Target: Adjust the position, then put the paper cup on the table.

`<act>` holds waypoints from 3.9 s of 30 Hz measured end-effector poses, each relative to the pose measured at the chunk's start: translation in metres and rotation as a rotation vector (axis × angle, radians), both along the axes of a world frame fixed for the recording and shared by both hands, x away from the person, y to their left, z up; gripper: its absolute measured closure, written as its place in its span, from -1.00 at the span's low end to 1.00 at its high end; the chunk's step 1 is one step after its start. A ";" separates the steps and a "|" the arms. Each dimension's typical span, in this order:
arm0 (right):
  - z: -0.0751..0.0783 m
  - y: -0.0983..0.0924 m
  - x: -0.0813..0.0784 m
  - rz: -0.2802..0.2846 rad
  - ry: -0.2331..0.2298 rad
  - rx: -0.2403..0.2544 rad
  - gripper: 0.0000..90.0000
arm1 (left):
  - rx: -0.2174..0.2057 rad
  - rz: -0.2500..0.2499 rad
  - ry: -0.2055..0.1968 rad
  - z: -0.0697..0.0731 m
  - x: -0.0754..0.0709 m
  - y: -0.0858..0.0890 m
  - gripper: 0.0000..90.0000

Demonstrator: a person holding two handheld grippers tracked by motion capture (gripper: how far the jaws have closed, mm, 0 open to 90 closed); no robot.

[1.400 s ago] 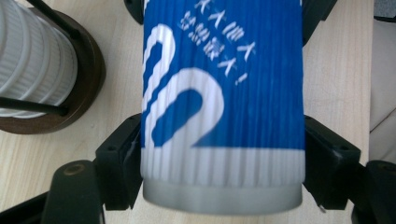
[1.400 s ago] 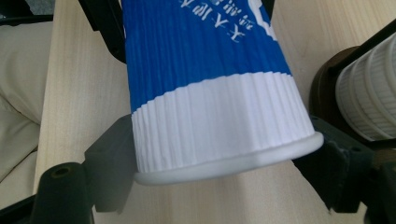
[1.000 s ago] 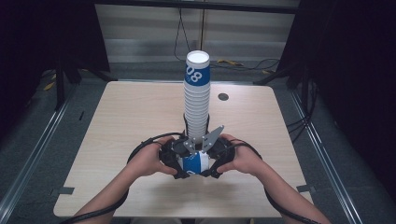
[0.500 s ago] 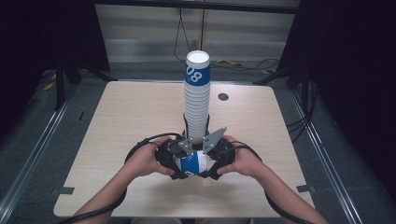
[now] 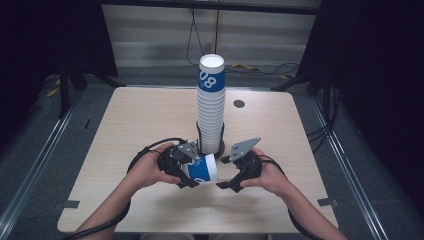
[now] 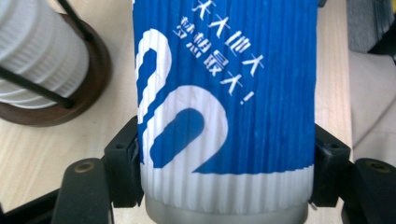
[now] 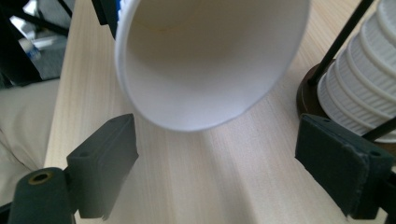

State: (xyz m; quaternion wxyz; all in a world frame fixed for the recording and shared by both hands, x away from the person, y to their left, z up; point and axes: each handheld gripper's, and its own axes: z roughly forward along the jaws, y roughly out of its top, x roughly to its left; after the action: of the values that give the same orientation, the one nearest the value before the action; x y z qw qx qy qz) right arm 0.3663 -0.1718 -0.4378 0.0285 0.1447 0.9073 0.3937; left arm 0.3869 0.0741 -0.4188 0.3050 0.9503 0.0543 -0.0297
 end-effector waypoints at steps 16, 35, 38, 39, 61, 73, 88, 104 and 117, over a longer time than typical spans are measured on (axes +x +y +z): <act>-0.003 -0.004 -0.003 -0.056 0.028 0.162 -0.73 | -0.057 0.004 0.016 -0.006 -0.002 -0.004 -0.34; 0.005 0.009 0.003 0.034 0.002 0.161 -0.74 | -0.107 -0.032 0.017 -0.006 -0.004 -0.001 -0.33; 0.005 0.011 0.002 0.055 -0.012 0.153 -0.66 | -0.091 -0.037 0.009 -0.007 -0.004 -0.001 -0.33; 0.005 0.011 0.002 0.057 -0.009 0.146 -0.65 | -0.090 -0.043 0.015 -0.007 -0.003 -0.001 -0.33; 0.008 0.009 0.001 0.067 -0.025 0.066 -0.55 | -0.070 -0.024 -0.007 -0.012 -0.007 -0.004 -0.45; 0.014 0.003 0.002 0.051 -0.010 -0.025 -0.54 | -0.098 0.038 0.011 -0.020 -0.007 0.008 -0.54; 0.027 0.003 0.003 0.095 -0.027 -0.244 -0.56 | -0.084 0.125 0.056 -0.044 -0.009 0.028 -0.61; 0.035 0.010 0.009 0.123 -0.008 -0.417 -0.57 | -0.112 0.240 0.096 -0.047 -0.008 0.041 -0.66; 0.035 0.019 0.010 0.173 -0.038 -0.502 -0.59 | -0.097 0.285 0.099 -0.054 -0.007 0.050 -0.66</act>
State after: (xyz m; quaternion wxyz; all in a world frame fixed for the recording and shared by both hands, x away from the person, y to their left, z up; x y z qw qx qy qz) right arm 0.3767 -0.1526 -0.4024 0.0467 0.0477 0.9849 0.1600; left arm 0.3799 0.1245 -0.4723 0.3487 0.9145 0.2021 -0.0356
